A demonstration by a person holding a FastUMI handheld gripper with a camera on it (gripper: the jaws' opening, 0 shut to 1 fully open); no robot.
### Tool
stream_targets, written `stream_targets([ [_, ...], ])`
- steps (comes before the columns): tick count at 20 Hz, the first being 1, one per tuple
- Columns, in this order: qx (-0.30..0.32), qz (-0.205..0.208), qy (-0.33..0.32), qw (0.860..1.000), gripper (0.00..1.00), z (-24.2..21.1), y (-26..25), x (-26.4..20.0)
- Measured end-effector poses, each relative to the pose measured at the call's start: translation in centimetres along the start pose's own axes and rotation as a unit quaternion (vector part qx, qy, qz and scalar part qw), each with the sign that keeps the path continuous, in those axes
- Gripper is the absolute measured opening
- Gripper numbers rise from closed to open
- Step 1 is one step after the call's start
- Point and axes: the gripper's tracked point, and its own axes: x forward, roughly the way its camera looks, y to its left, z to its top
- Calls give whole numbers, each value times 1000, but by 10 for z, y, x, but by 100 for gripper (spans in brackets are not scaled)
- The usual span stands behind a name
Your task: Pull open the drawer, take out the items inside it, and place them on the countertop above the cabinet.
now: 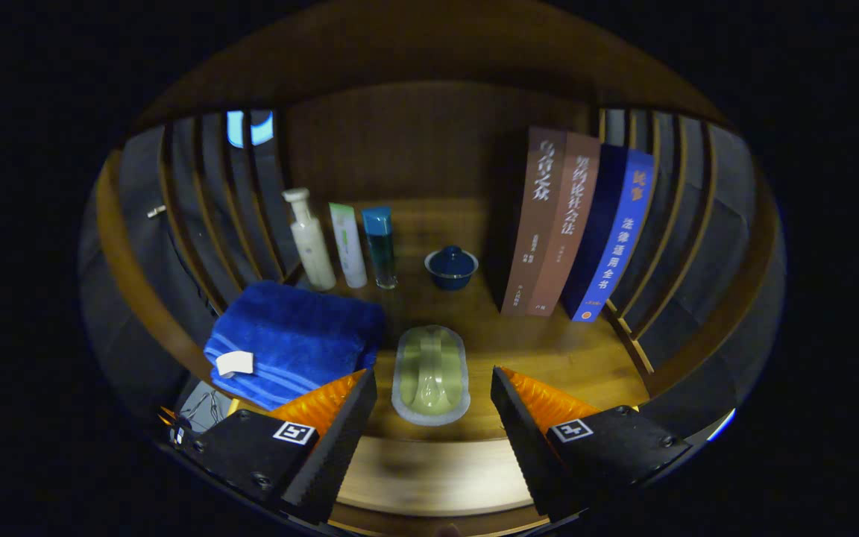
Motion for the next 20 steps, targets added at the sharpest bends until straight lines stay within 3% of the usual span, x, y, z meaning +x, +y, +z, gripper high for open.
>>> stream_targets([
  [11,1,-19,-183,983,99,-94,-4,-138],
  [20,6,-19,-181,983,99,-204,-5,-127],
])
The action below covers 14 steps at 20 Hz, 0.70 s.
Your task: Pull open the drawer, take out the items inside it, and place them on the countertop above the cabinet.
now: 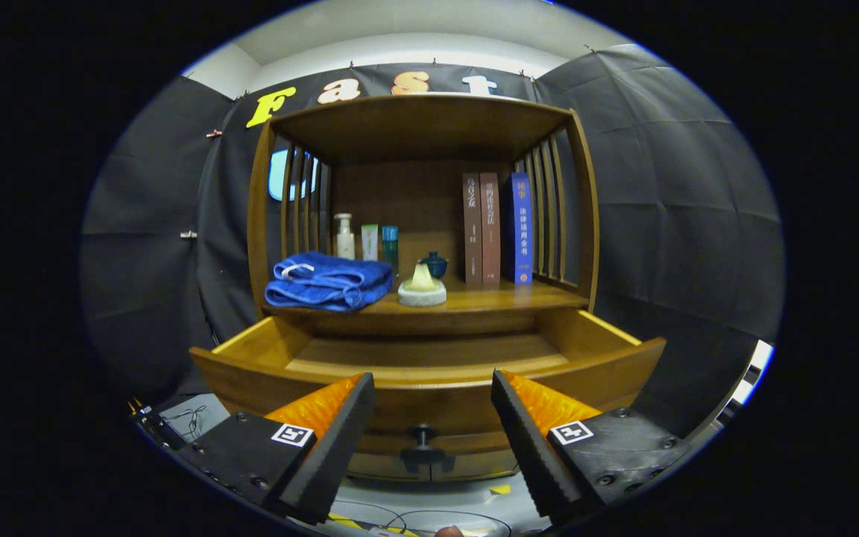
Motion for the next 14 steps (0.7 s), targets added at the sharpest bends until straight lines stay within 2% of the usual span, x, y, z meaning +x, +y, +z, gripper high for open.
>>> stream_targets([
  [3,-20,5,11,1000,100,-24,6,6],
  [9,-7,2,43,999,100,-58,6,27],
  [10,-6,1,25,1000,99,-51,7,27],
  [14,-11,-2,32,999,100,-48,8,37],
])
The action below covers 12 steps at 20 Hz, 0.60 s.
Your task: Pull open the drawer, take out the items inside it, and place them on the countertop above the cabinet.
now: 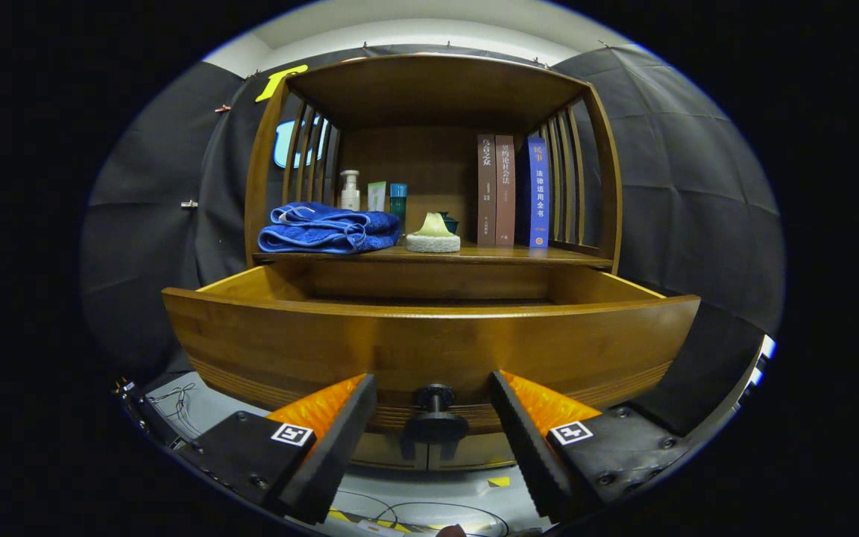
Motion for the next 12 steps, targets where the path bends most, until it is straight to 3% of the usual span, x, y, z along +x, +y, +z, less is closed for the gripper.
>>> stream_targets([
  [12,8,-2,5,1000,99,21,2,93],
])
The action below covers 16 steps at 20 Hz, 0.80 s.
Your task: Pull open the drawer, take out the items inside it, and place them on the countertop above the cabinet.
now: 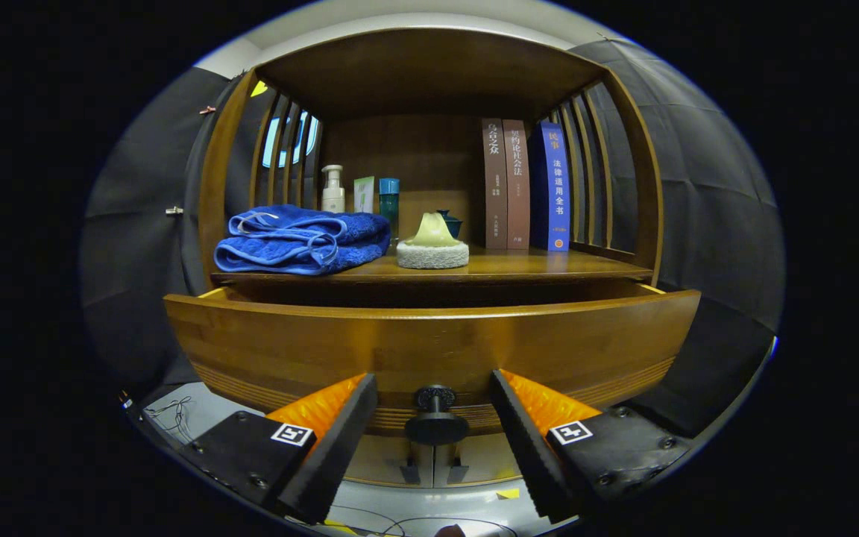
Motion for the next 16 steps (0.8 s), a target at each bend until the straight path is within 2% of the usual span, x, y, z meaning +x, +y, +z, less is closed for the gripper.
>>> stream_targets([
  [9,4,0,8,1000,100,10,3,51],
  [16,1,-2,0,1000,100,4,4,55],
])
